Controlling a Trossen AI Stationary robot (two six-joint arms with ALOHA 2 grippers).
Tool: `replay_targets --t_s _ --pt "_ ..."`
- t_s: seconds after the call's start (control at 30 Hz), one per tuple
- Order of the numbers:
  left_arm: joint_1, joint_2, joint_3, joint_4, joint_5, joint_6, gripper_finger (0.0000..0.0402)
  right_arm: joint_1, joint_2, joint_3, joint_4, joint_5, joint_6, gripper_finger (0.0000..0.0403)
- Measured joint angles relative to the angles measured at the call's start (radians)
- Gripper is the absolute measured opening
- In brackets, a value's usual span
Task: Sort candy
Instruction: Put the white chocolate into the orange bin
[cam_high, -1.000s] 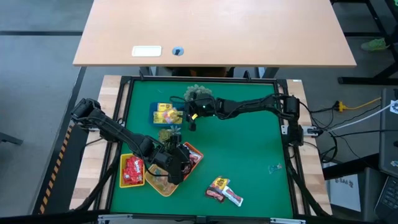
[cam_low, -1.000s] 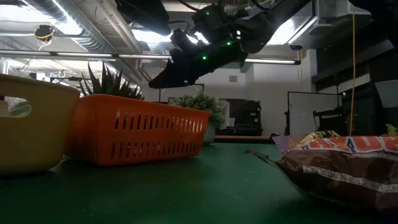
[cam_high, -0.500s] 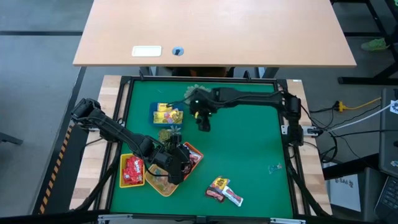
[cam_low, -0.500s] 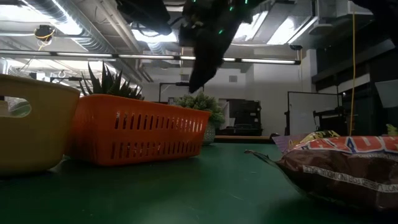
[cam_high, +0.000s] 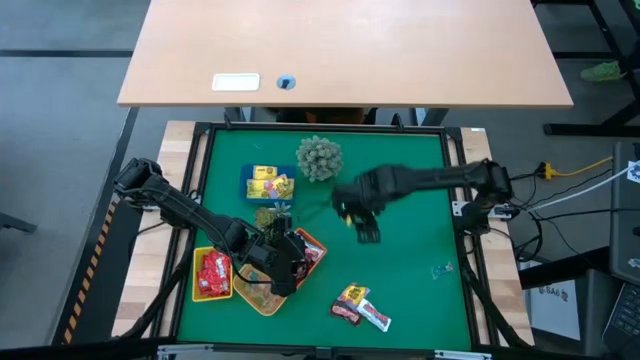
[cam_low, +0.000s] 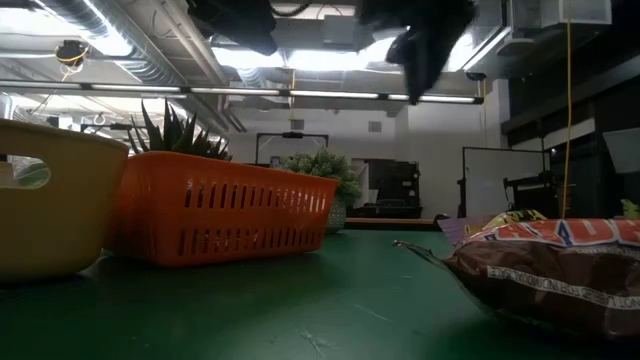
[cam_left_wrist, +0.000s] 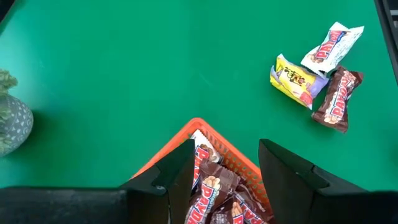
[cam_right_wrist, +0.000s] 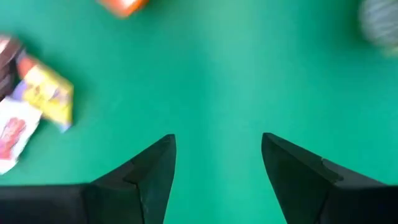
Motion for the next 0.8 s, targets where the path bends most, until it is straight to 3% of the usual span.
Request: replay_targets --t_s 0.3,0.53,0.8 --pt "-0.017 0.000 0.000 0.000 0.000 -0.042 0.0163 0.300 0.000 -0.064 -0.048 -0.001 0.147 0.0238" --pt "-0.039 0.000 0.000 0.010 0.000 -0.050 0.0163 0.466 -0.001 -0.120 -0.054 -0.037 0.262 0.0238" --pt "-0.056 0.000 0.000 0.033 0.000 -0.198 0.0163 0.601 0.000 -0.179 -0.035 -0.054 0.609 0.0238"
